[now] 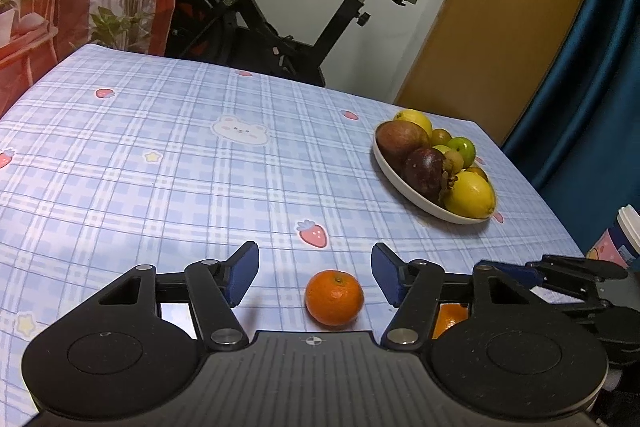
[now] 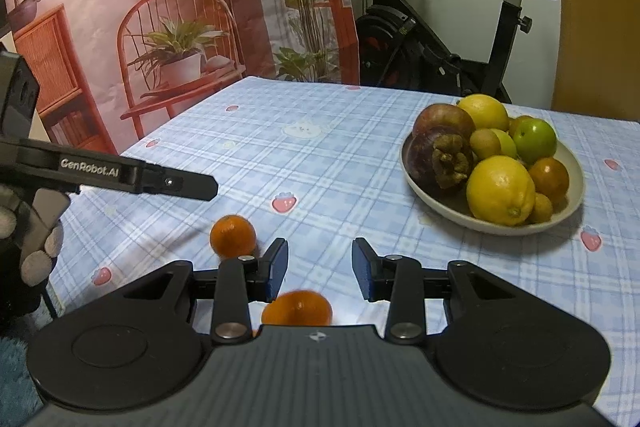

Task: Organize fruits
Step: 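Move the left tool back over the loose orange on the table, then close the left tool around the orange and lift it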

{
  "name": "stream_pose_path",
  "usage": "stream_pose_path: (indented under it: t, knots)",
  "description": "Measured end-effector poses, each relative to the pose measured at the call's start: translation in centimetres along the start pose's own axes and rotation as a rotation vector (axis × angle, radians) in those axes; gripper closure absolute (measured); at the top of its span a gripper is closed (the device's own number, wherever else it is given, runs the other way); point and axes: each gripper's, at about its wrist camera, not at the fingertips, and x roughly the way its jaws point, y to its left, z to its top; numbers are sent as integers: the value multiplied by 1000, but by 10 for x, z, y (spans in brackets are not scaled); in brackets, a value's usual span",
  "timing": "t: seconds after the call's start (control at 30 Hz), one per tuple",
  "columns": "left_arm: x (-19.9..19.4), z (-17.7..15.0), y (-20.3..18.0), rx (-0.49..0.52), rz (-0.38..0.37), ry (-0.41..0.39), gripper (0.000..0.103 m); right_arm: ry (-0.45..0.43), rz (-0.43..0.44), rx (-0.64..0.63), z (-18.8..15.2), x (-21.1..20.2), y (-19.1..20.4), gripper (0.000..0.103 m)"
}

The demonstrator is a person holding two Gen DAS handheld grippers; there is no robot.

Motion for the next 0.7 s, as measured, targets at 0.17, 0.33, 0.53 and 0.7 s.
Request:
stream_pose_path:
  t: [0.17,0.33,0.53,0.7]
  knots:
    - [-2,-2,-9,31,-41,-2,39,39,5,15,-10,-7,-1,63]
    - [3,-6,-23,73,-80,19,39,71,9,45,-23,-8,-5,59]
    - [11,-11,-32,84,-143,58,39,89,30,60,-29,-5,-6,58]
    - [27,-17,-39,84,-178,111,40,77,40,54,-29,2,-5,58]
